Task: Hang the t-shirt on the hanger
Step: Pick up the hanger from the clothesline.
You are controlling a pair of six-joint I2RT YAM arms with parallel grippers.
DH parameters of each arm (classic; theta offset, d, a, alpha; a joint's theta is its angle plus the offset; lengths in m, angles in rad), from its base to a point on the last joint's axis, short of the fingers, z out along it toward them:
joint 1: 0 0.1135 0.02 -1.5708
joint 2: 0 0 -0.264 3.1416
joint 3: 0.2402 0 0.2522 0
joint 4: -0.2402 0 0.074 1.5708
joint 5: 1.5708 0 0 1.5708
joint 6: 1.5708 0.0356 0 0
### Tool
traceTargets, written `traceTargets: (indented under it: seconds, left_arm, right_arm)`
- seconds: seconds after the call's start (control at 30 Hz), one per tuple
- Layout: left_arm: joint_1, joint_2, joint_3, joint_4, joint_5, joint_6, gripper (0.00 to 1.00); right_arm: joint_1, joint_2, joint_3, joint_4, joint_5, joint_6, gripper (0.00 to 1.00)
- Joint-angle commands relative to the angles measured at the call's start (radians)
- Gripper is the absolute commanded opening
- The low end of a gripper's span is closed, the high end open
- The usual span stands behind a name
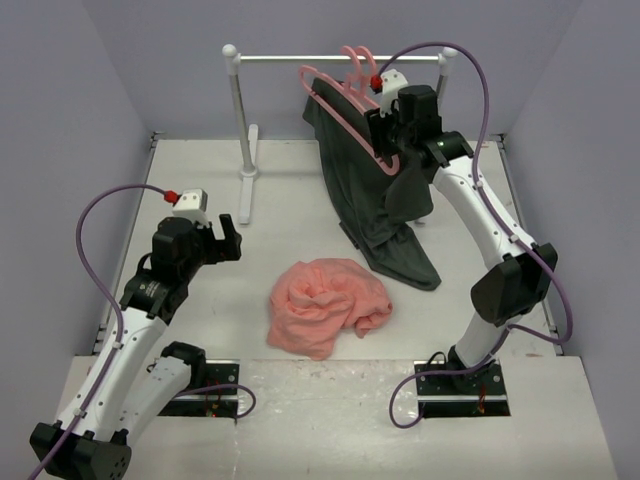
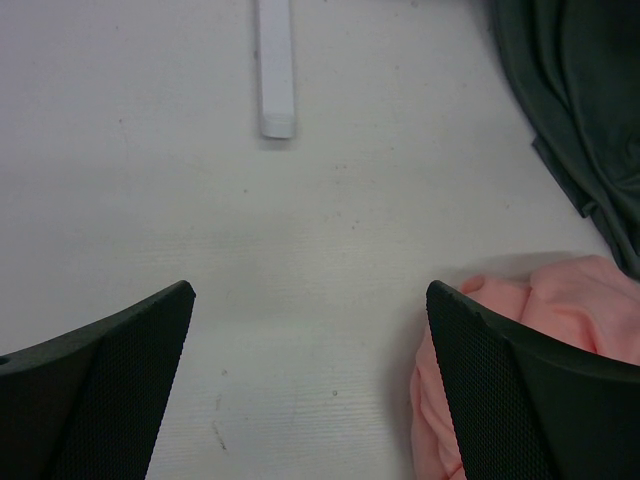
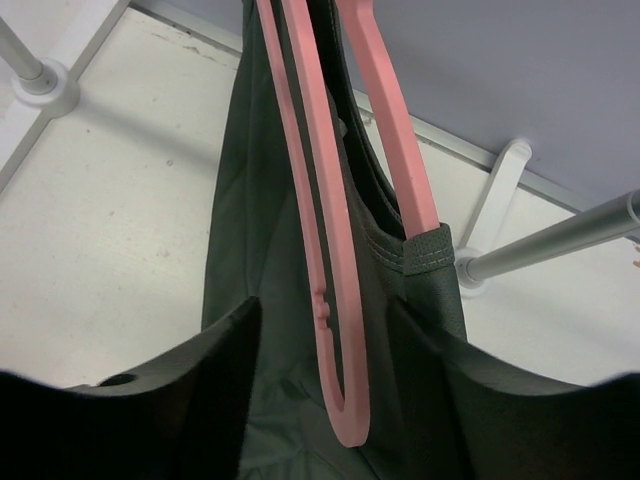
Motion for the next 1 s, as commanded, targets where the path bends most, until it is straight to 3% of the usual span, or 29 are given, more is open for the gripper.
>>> traceTargets:
  seconds: [0.0,0.07,0.27,0.43,0.57,0.77,0.87,0.97]
  left_arm:
    - [0.006,-0.004,-0.002,0.041,0.017,0.022,1.0]
    - [0.006,-0.003,-0.002,0.04,0.02,0.022,1.0]
    - [0.006,0.003,-0.002,0.042,0.028,0.024,1.0]
    - [0.006,0.001,-0.002,0.043,0.029,0.024,1.0]
    - [0.006,0.001,-0.003,0.043,0.031,0.024,1.0]
    - [0.006,0.001,-0.003,0.044,0.035,0.024,1.0]
    - [0.006,-0.002,-0.003,0.043,0.035,0.024,1.0]
    - [0.006,-0.011,-0.003,0.043,0.03,0.024,1.0]
  right_arm:
    - [-0.018,0.026,0.036,-0.015,-0.06,-0.006,0.47]
    - [-0.023,0.035,0.032,-0.023,-0.101,0.002,0.34]
    - [-0.069,0.049,0.038,-0.042,-0.321,0.07,0.37]
    - [-0.071,0.069,0.046,-0.057,-0.363,0.081,0.33]
    - [-0.072,0.085,0.049,-0.068,-0.375,0.087,0.22]
    - [-0.072,0.117,0.082,-0.083,-0.39,0.101,0.21]
    - [-0.073,0.143,0.107,-0.094,-0.406,0.103,0.26]
    - [-0.072,0.17,0.143,-0.112,-0.397,0.109,0.11]
